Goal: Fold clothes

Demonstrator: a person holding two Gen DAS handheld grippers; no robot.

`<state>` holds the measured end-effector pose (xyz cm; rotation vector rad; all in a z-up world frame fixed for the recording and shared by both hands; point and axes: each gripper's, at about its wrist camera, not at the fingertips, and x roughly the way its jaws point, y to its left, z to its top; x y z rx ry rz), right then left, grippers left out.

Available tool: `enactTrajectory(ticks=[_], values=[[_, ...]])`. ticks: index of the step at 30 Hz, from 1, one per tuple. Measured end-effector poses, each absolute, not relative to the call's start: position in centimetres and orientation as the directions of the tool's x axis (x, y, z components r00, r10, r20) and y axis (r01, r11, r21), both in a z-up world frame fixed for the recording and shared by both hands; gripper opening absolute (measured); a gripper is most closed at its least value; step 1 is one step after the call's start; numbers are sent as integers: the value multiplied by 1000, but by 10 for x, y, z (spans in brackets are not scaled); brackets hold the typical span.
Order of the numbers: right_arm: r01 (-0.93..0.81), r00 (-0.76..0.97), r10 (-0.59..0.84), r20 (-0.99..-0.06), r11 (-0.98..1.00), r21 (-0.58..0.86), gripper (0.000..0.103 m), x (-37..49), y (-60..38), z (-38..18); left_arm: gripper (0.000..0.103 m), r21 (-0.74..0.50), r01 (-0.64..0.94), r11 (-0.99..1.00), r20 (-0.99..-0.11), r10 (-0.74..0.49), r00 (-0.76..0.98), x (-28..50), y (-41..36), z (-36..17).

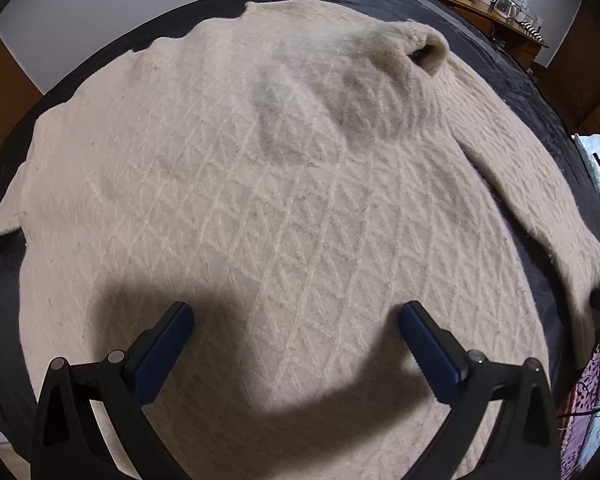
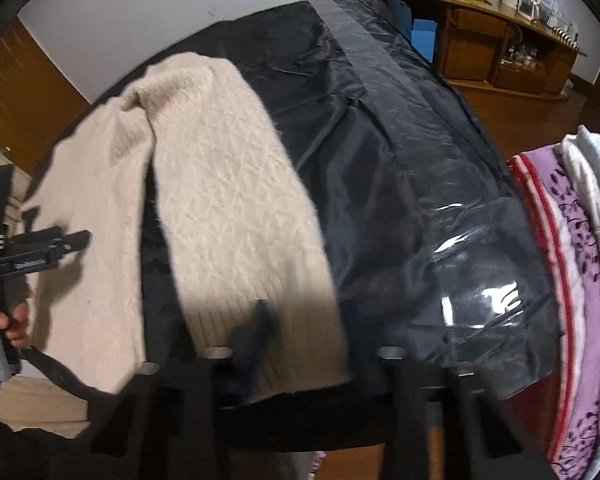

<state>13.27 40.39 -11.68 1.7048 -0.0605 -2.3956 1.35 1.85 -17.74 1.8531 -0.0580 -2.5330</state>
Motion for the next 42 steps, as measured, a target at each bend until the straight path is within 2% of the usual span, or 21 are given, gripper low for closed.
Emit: enactTrajectory(ticks=[4, 9, 17, 23, 29, 33, 36, 37, 38, 39, 40, 42], values=[[112, -353, -34, -935, -994, -6, 17, 124, 418, -111, 103, 26, -28, -999, -954, -16, -301, 18, 21, -180], [42, -389, 139, -911, -985, -168, 17, 108, 450, -106, 103, 23, -58, -998, -954, -5, -301, 36, 22, -183], [-23, -383, 205, -901, -977, -213, 17, 91, 470, -113, 103, 29, -168, -985, -958, 21, -287, 71, 18, -187], [-81, -419, 165, -893, -986, -145, 18, 88, 470, -94, 103, 18, -183, -983, -959, 35, -280, 79, 13, -190], [59, -385, -64, -921, -997, 45, 19, 82, 416, -91, 103, 18, -192, -981, -968, 32, -250, 50, 28, -184], [87, -326, -85, -942, -994, 59, 21, 77, 386, -111, 103, 11, -197, -980, -951, 50, -305, 2, 46, -174], [50, -339, -51, -940, -998, 36, 27, 74, 384, -112, 103, 13, -186, -982, -949, 47, -313, -17, 48, -177], [25, -336, -45, -941, -999, 39, 36, 72, 388, -112, 103, 15, -187, -982, -949, 45, -311, -15, 42, -182], [1, -333, -36, -942, -999, 38, 50, 72, 391, -113, 103, 18, -191, -981, -951, 42, -305, 22, 43, -185], [-29, -329, -29, -944, -999, 41, 55, 72, 397, -115, 103, 24, -198, -980, -954, 37, -297, 59, 52, -185], [-59, -326, -19, -945, -997, 40, 58, 72, 403, -117, 103, 34, -209, -977, -958, 28, -285, 57, 52, -190], [-106, -334, 21, -942, -994, 15, 58, 71, 413, -120, 103, 24, -225, -974, -965, 36, -260, 57, 50, -199]])
